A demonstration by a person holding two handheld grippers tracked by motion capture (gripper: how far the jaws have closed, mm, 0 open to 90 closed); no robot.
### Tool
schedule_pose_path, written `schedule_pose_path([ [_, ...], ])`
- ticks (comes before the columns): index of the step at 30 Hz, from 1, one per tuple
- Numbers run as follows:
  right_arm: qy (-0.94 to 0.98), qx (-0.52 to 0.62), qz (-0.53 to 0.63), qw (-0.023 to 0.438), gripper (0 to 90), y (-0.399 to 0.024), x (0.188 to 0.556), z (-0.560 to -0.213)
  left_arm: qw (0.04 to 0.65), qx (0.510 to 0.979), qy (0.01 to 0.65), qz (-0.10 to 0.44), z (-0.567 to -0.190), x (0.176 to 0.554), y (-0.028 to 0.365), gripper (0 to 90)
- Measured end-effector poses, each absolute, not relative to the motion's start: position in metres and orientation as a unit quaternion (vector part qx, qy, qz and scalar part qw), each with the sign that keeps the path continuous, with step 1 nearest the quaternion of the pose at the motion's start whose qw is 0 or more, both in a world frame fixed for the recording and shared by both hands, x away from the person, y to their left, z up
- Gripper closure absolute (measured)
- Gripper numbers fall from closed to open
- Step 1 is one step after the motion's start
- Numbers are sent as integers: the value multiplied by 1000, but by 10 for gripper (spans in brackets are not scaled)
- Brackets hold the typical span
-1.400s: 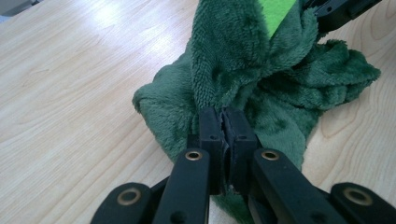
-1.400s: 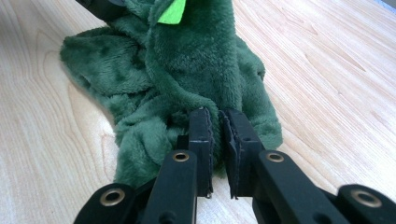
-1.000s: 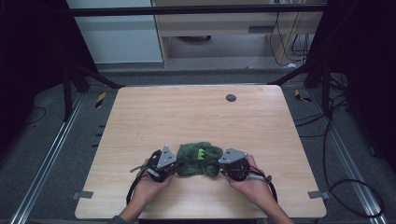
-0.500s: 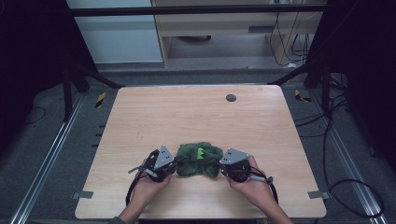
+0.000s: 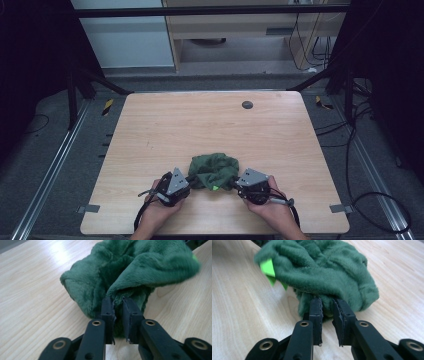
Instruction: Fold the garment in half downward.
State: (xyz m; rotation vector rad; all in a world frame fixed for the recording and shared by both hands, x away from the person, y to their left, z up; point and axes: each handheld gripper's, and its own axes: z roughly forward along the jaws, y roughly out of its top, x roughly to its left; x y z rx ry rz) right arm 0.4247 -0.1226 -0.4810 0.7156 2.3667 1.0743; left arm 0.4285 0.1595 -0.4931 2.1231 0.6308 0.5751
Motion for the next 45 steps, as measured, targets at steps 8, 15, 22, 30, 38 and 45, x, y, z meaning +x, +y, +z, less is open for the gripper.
schedule_pose_path([
  [8, 852, 272, 396, 209, 713, -128, 416, -491, 395, 846, 258, 247, -496, 420, 162, 716],
  [15, 844, 297, 393, 210, 504, -131, 411, -495, 389, 835, 282, 269, -489, 414, 169, 481],
  [22, 820, 363, 380, 227, 226, -151, 422, -494, 375, 822, 331, 272, -488, 427, 183, 175],
  [30, 797, 423, 366, 229, 94, -174, 434, -492, 375, 811, 369, 256, -489, 438, 201, 121],
  [38, 790, 442, 360, 225, 80, -185, 438, -495, 376, 801, 391, 253, -489, 444, 216, 106],
  [45, 788, 449, 355, 226, 77, -196, 439, -494, 367, 805, 397, 247, -490, 449, 229, 77],
])
